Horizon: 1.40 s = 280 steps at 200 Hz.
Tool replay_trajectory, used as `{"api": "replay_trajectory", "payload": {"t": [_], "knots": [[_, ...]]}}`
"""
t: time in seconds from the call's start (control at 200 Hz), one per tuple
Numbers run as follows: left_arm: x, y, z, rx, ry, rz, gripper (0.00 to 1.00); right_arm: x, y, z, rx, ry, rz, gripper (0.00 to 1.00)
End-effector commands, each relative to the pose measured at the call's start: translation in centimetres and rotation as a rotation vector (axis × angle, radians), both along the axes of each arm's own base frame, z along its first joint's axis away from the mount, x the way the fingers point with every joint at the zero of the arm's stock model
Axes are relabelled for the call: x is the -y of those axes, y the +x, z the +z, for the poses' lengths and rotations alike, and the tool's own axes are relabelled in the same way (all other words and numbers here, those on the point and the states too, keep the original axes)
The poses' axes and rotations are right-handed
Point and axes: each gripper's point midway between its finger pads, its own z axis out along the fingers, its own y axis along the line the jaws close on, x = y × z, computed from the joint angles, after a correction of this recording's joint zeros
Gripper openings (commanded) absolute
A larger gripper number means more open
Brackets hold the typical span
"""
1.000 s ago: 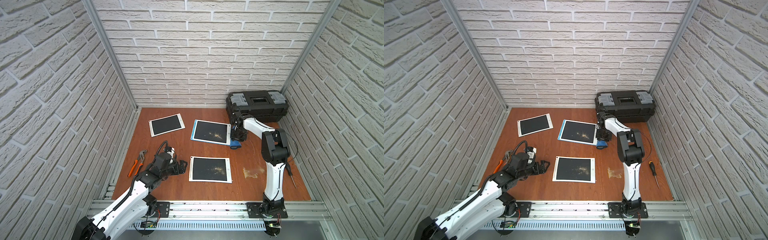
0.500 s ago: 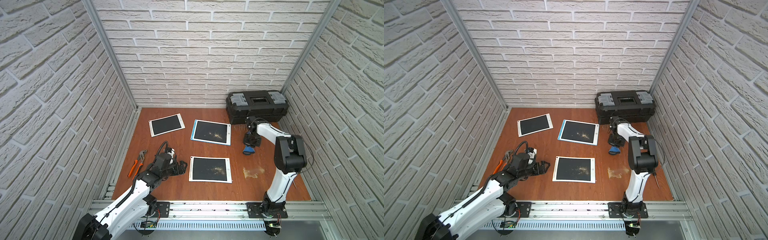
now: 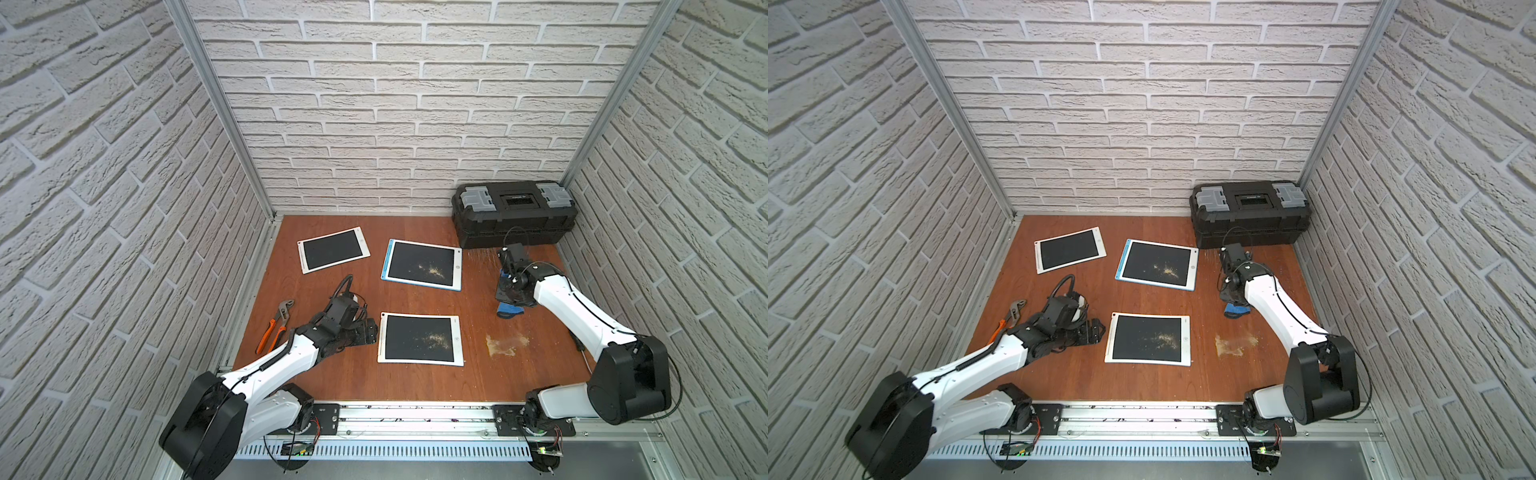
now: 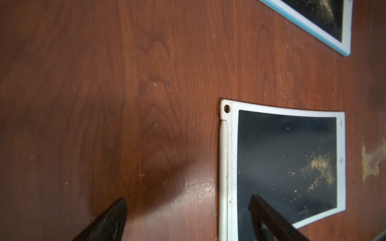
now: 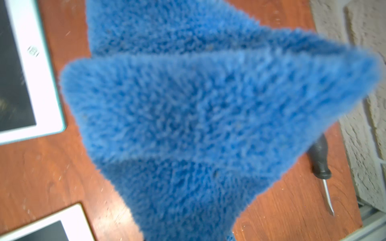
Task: Wipe the drawing tablet
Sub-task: Wipe the dirt from the drawing tablet.
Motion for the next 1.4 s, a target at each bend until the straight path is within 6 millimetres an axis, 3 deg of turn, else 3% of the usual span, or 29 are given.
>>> {"api": "replay_trajectory", "payload": {"t": [0.0,0.085,0.315,0.465,0.845,1.025,1.145,1.395], "knots": [[0.7,1.0,0.7,0.022,0.065,-0.013,0.92,-2.2,-0.3,0.9,0.06,0.011,0.085,0.03],[0.5,1.0,0.6,0.001,0.109,-0.013,0.92,-4.4,-0.9,1.0,0.074,0.058,0.179,0.03],[0.5,1.8,2.2,0.001,0.121,0.001,0.92,-7.7,-0.9,1.7,0.121,0.119,0.318,0.03],[0.5,2.8,2.6,0.005,0.137,0.004,0.93,-8.2,-0.3,1.8,0.106,0.091,0.358,0.03],[0.7,4.0,1.5,-0.03,0.163,-0.022,0.92,-12.5,0.5,1.4,0.076,0.147,0.469,0.03],[1.6,3.7,0.0,-0.062,0.131,-0.072,0.84,-17.2,-0.4,-0.7,0.014,0.188,0.595,0.03],[1.3,3.0,-0.2,-0.064,0.126,-0.077,0.81,-20.4,-1.0,-1.2,0.001,0.2,0.65,0.03],[1.2,0.8,-0.2,-0.06,0.08,-0.12,0.81,-29.4,-2.2,-2.8,-0.061,0.3,0.728,0.03]]}}
